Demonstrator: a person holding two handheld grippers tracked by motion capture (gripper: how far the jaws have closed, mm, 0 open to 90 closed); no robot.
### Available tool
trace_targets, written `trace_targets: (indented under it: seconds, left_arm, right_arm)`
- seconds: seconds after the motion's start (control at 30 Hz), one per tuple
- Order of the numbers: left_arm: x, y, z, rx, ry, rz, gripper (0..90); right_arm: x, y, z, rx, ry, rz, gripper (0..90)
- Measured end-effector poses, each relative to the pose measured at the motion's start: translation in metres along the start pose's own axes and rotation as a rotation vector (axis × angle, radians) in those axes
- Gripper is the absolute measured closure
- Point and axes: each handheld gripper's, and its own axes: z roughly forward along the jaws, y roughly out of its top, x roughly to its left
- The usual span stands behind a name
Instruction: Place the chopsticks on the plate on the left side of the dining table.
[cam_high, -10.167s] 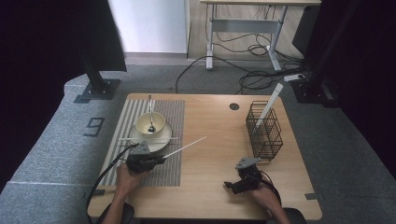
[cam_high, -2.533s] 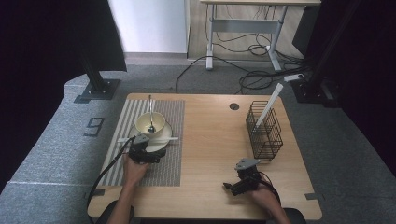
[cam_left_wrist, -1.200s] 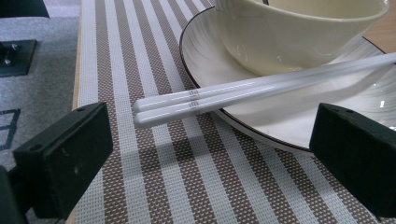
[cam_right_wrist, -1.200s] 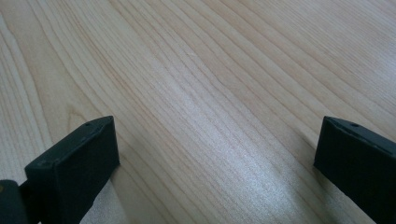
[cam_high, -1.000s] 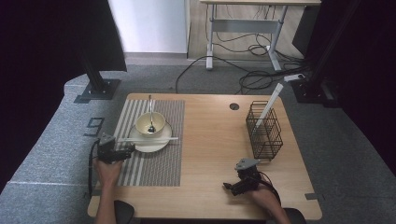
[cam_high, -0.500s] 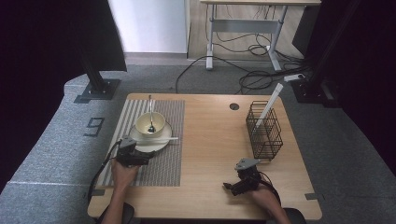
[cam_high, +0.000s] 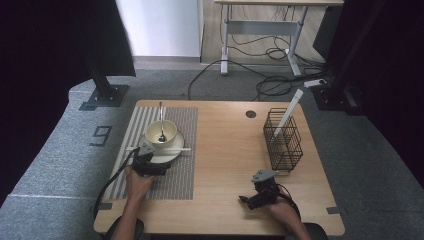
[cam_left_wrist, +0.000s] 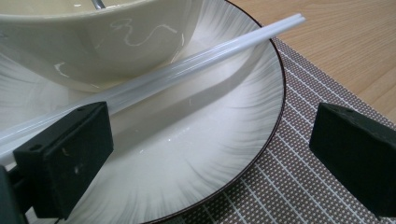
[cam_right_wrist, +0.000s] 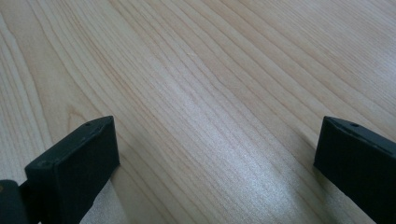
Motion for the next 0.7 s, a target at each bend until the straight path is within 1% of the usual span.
trace_targets:
  seconds: [0.23,0.3,0.33,0.43,0.47,0.5,0.53,0.57,0.63,0.7]
  left_arm:
    - [0.0,0.0,0.0,0.002,-0.005,0.0,0.0]
    - [-0.001,0.0,-0.001,-0.007,-0.009,-0.001,0.0]
    - [-0.002,0.001,-0.001,-0.016,-0.016,-0.004,0.0]
    - [-0.007,0.002,0.001,-0.042,-0.058,-0.023,0.0]
    - [-0.01,0.004,0.003,-0.042,-0.069,-0.019,0.0]
    - [-0.012,0.005,0.005,-0.037,-0.07,-0.01,0.0]
    - [-0.016,0.007,0.007,-0.028,-0.067,0.012,0.0]
    - [-0.019,0.008,0.01,-0.026,-0.072,0.024,0.0]
    - [-0.023,0.011,0.014,-0.017,-0.08,0.039,0.0]
    - [-0.026,0.012,0.017,-0.006,-0.08,0.058,0.0]
  right_arm:
    - [0.0,0.0,0.0,0.0,0.0,0.0,0.0]
    - [0.0,0.0,0.0,0.0,0.0,0.0,0.0]
    - [0.0,0.0,0.0,0.0,0.0,0.0,0.0]
    - [0.0,0.0,0.0,0.0,0.0,0.0,0.0]
    - [0.0,0.0,0.0,0.0,0.0,0.0,0.0]
    - [0.0,0.0,0.0,0.0,0.0,0.0,0.0]
    - [0.0,0.0,0.0,0.0,0.0,0.0,0.0]
    - [0.0,0.0,0.0,0.0,0.0,0.0,0.0]
    - [0.0,0.0,0.0,0.0,0.0,0.0,0.0]
    - [0.0,0.0,0.0,0.0,0.0,0.0,0.0]
